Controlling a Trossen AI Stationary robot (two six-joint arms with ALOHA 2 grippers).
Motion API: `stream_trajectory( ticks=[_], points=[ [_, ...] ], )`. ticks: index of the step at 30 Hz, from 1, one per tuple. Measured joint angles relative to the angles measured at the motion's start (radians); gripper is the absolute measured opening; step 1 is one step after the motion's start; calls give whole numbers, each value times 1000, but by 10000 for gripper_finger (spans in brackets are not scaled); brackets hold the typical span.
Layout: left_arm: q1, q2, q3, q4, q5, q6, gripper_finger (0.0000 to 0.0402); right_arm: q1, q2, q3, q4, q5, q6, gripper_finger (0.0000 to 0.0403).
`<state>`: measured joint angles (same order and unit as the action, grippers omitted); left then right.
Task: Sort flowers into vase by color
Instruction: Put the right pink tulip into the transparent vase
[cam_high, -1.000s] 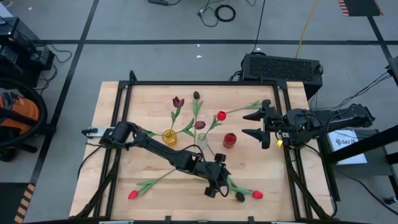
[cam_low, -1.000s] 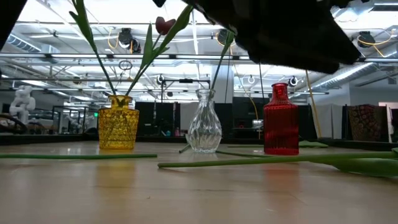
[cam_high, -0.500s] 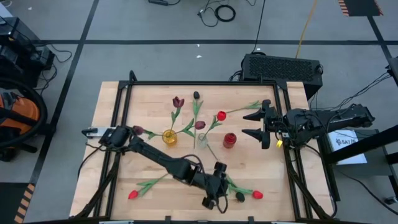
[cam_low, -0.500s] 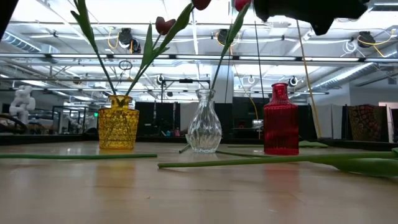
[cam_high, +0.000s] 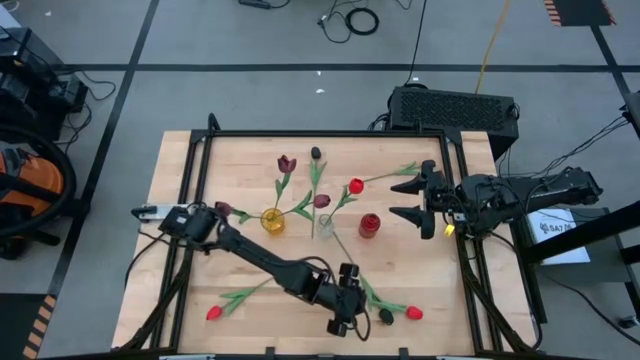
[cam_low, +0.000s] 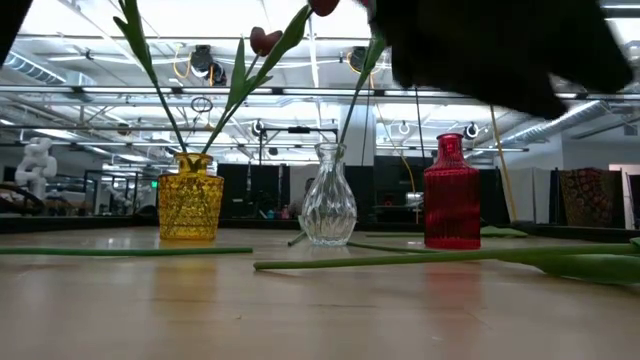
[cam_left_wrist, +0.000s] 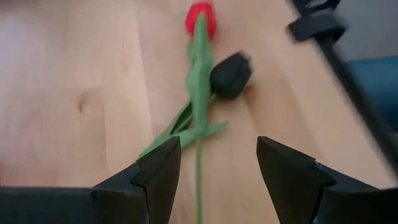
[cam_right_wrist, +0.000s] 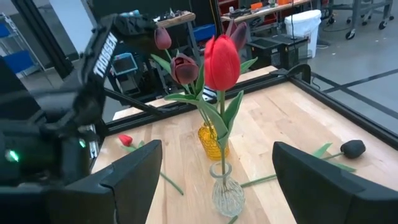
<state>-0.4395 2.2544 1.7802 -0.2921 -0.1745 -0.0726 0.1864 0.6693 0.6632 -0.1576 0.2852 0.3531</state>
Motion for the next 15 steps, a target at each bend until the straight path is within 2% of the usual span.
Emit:
stream_trajectory(
  ticks=[9, 15],
  points=[
    [0, 70, -1, 10, -136, -74, 218, 0, 0, 0, 3, 0, -16, 297],
    [1, 101, -1, 13, -115, -80, 218, 0, 0, 0, 4, 0, -7, 297]
  ],
)
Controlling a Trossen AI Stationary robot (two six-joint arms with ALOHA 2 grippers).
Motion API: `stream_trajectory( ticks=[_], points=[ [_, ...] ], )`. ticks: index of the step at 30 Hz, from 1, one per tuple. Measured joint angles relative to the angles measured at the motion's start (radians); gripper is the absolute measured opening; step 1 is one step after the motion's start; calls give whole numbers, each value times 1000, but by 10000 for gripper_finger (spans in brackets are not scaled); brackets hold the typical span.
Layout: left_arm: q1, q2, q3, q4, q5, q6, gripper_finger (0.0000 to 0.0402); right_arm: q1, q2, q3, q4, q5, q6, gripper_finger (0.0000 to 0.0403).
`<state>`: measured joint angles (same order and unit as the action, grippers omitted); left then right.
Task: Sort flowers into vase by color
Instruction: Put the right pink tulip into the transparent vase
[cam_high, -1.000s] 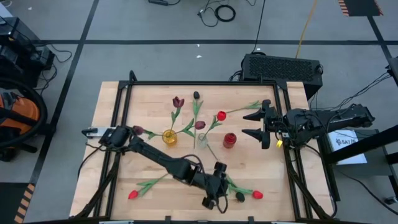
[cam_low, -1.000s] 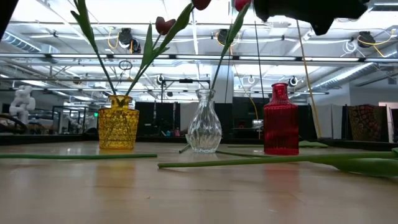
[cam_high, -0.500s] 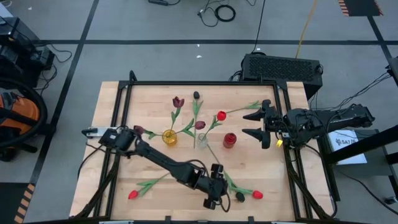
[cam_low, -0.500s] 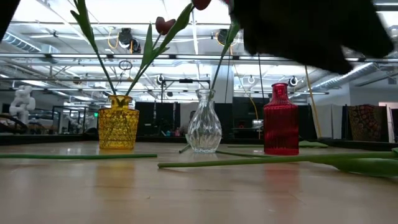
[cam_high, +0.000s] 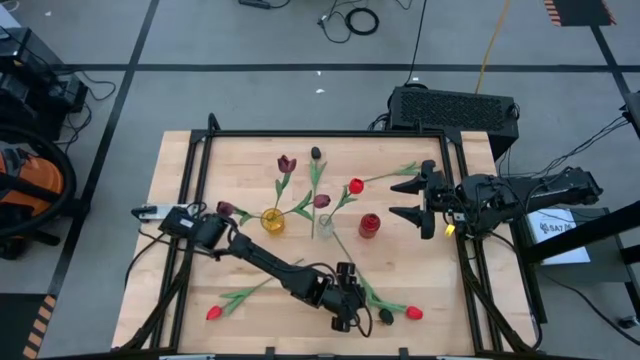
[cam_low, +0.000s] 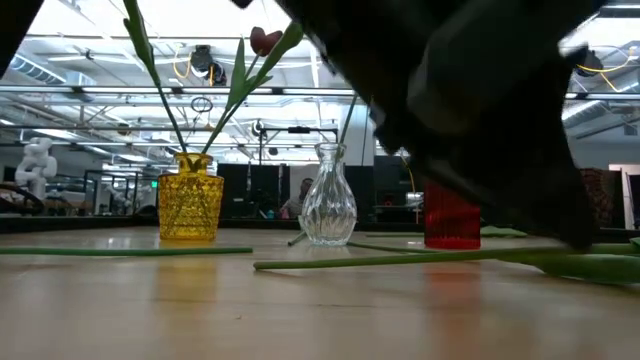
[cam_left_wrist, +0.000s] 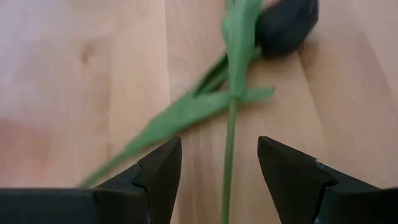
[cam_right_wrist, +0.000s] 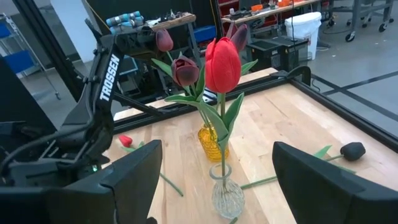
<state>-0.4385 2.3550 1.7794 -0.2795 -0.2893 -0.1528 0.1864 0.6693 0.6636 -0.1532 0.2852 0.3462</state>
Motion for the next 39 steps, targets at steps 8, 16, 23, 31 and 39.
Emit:
stream_trajectory(
  ticks=[8, 16, 23, 31, 39],
  points=[
    [1, 27, 0, 3, 25, -1, 218, 0, 0, 0, 15, 0, 1, 297],
    [12, 27, 0, 2, 67, -24, 156, 0, 0, 0, 92, 0, -24, 297],
    [19, 19, 7, -11, 82, -26, 42, 0, 0, 0, 130, -3, -43, 297],
    [18, -94, 16, -40, 57, -50, 18, 0, 0, 0, 143, 0, -71, 297],
    [-27, -275, 15, -258, 50, -51, 19, 0, -7, 0, 148, 1, -96, 297]
  ],
)
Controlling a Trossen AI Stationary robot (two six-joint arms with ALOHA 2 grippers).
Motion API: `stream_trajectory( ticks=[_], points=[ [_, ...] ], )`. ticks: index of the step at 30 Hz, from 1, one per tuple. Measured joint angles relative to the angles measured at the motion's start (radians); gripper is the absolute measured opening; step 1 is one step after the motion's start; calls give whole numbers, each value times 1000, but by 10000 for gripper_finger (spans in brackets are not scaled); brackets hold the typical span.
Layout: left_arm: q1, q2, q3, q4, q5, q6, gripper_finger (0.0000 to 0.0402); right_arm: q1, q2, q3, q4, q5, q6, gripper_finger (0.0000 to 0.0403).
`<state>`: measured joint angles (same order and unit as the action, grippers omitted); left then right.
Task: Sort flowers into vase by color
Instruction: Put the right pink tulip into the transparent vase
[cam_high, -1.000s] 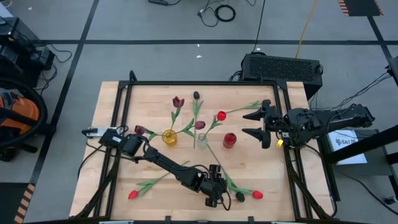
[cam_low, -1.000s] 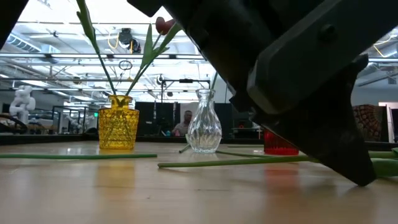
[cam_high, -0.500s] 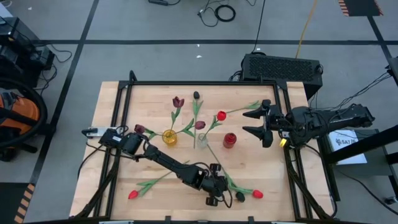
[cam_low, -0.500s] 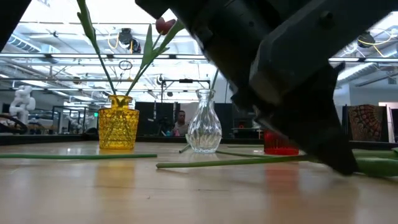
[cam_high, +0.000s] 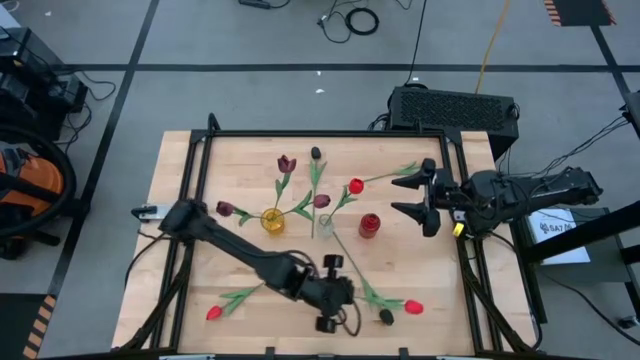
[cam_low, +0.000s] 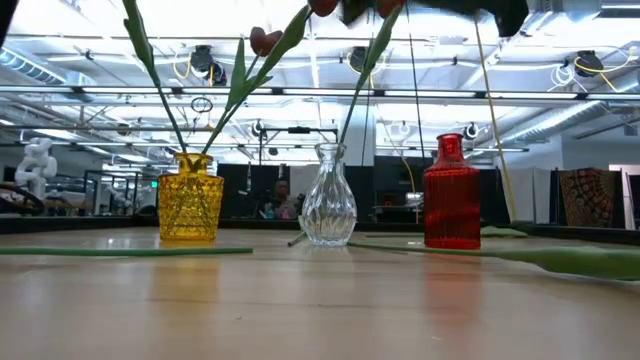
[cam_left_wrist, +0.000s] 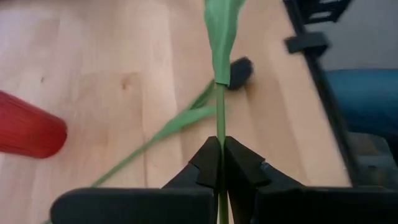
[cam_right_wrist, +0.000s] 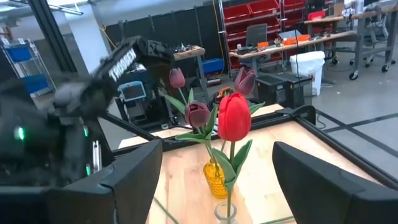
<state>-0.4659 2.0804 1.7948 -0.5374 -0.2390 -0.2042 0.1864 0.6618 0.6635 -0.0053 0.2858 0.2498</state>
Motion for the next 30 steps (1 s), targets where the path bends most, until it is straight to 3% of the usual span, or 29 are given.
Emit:
stream_trajectory(
  ticks=[5, 10, 14, 17, 20, 24, 30],
  points=[
    [-71, -141, -1, -40, -44, 17, 19, 0, -12, 0, 1, 0, -6, 297],
    [-174, -246, 0, 41, -279, 157, 14, 0, -3, 0, 26, 0, -30, 297],
    [-210, -278, -1, 167, -442, 288, 10, 21, 43, -4, 183, 0, -68, 297],
    [-211, -275, -1, 293, -445, 398, 9, 70, 114, -15, 336, -4, -139, 297],
    [-206, -270, -1, 418, -383, 497, 9, 120, 214, -15, 495, -5, -220, 297],
    [-191, -269, -1, 491, -338, 562, 8, 166, 335, -15, 702, -6, -314, 297],
    [-188, -272, -60, 691, -357, 701, 7, 185, 474, 61, 705, -8, -384, 297]
  ],
)
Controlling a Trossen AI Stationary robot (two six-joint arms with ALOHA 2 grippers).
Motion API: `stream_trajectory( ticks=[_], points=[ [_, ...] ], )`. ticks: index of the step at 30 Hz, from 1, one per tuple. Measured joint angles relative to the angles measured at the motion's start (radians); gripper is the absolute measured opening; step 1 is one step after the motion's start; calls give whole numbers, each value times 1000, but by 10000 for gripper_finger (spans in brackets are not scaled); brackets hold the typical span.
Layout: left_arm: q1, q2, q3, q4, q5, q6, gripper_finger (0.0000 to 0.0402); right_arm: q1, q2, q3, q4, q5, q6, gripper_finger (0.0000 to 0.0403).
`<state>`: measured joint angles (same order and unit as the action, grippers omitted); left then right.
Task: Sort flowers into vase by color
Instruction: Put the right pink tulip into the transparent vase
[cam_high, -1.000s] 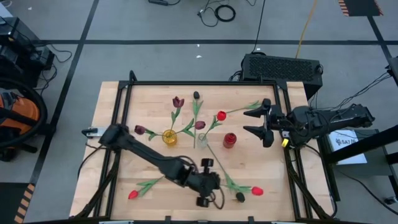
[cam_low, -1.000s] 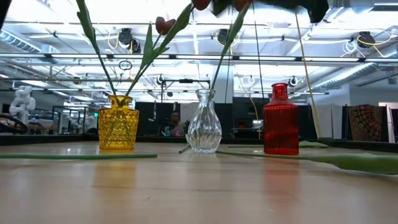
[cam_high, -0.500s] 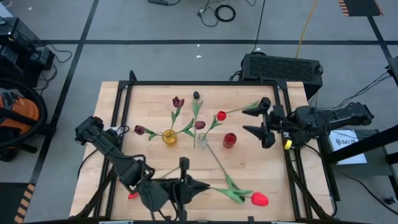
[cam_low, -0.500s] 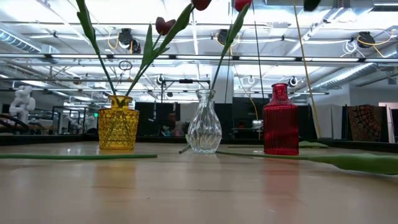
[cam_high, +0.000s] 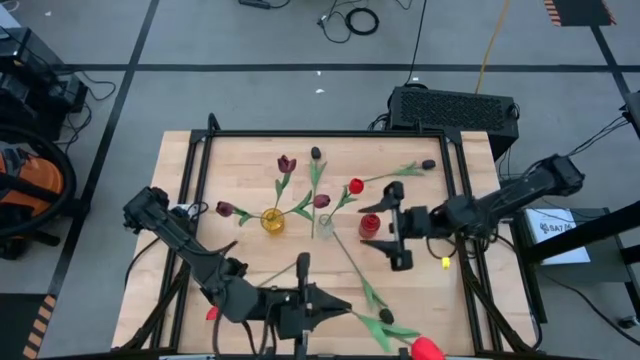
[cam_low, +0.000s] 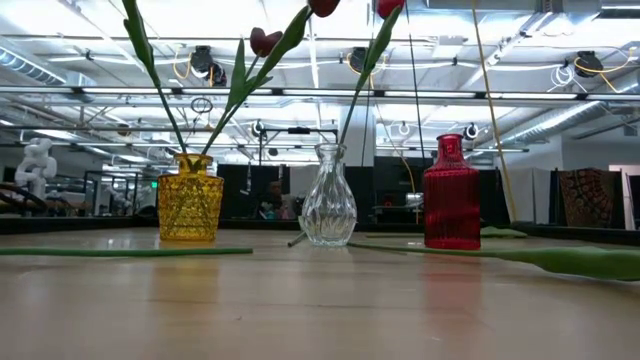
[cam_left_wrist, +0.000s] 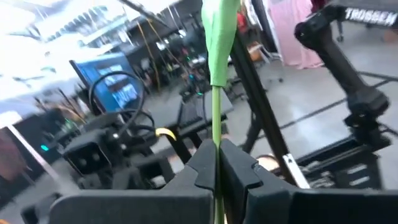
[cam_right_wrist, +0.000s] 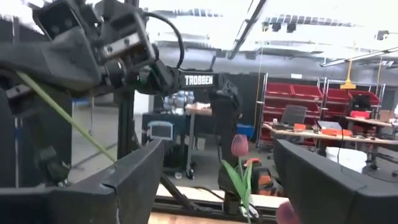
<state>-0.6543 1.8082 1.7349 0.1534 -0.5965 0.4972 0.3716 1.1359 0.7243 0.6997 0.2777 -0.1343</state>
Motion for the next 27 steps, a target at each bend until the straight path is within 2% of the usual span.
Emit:
stream_trajectory(
  ticks=[6, 10, 16, 21, 23, 27],
  points=[
    [15, -28, -136, 274, -23, 139, 7, 4, 94, 108, -89, -125, -10, 297],
    [14, -62, -252, 444, -25, 193, 6, 4, 140, 147, -128, -158, -4, 297],
    [-7, -133, -553, 972, 21, 285, 6, 4, 197, 153, -119, -181, -13, 297],
    [9, -149, -722, 1273, 100, 365, 6, 4, 234, 154, -43, -180, -15, 297],
    [16, -152, -753, 1350, 140, 386, 6, 4, 257, 154, 17, -176, -10, 297],
    [40, -152, -761, 1358, 179, 399, 6, 2, 314, 154, 126, -170, -9, 297]
  ],
)
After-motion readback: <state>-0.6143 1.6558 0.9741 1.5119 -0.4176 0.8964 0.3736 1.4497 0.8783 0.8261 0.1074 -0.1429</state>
